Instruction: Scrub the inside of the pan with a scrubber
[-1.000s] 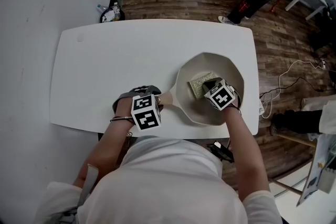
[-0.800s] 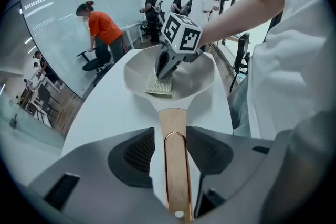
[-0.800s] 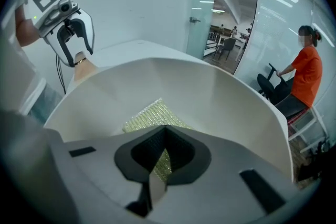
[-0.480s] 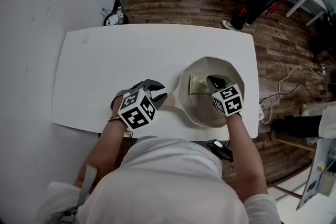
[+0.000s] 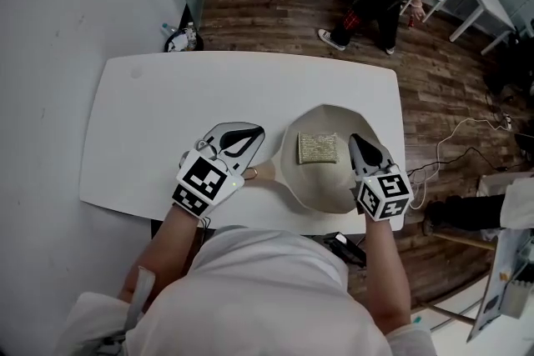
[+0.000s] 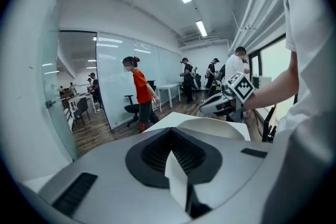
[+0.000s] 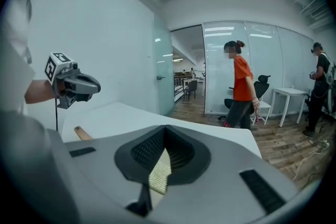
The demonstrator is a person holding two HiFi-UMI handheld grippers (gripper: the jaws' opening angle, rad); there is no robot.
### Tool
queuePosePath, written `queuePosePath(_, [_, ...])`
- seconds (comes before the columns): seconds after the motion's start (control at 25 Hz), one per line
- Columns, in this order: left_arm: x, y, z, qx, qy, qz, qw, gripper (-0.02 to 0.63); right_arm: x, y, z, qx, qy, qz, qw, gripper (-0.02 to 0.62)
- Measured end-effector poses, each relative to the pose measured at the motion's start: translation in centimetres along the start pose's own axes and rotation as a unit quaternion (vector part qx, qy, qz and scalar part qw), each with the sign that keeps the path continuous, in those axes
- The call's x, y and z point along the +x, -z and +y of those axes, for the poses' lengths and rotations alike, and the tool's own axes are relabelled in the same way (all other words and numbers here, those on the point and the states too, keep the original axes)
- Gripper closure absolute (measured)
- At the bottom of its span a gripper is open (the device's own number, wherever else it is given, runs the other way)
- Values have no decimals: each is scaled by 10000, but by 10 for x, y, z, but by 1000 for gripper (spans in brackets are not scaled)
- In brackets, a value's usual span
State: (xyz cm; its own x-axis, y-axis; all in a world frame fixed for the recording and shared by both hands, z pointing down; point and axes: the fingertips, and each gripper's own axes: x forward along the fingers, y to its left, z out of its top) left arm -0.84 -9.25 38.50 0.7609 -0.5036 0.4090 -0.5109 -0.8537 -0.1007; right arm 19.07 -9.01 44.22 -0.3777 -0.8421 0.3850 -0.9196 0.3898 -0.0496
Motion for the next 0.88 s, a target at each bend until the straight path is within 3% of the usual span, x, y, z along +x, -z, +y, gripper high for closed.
queuePosePath(0.32, [-20, -16, 13, -357, -326, -640, 9968, 594, -36, -25, 5, 64, 186, -456, 9988, 575])
queuePosePath(0.88, [-25, -10, 20, -530, -446, -684, 9952, 594, -52, -44, 15, 51, 211, -778, 9967, 575])
